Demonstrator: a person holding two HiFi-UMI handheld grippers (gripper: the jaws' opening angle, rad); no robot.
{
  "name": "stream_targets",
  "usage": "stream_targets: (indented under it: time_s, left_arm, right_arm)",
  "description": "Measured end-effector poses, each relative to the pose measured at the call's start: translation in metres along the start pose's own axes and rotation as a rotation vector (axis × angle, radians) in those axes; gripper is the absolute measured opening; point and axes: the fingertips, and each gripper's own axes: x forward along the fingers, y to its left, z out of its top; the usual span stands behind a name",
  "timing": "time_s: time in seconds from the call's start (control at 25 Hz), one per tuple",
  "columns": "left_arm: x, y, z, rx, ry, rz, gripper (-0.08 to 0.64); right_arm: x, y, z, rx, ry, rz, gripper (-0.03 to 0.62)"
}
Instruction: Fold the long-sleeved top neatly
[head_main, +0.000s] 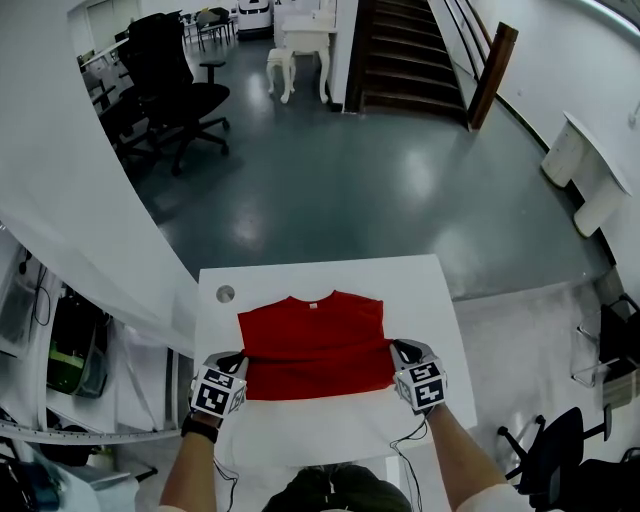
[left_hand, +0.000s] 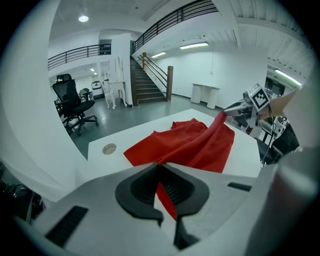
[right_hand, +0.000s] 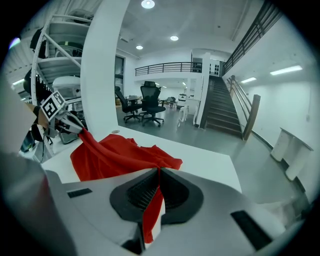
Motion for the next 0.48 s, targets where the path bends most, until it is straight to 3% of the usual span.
stream_targets:
  time_s: [0.48]
  left_arm:
    - [0.041,0.031,0.034,-0.026,0.044,-0.002,0.023]
  right_arm:
    - [0.056,-0.035,0.032,0.010,0.023,0.040,0.028]
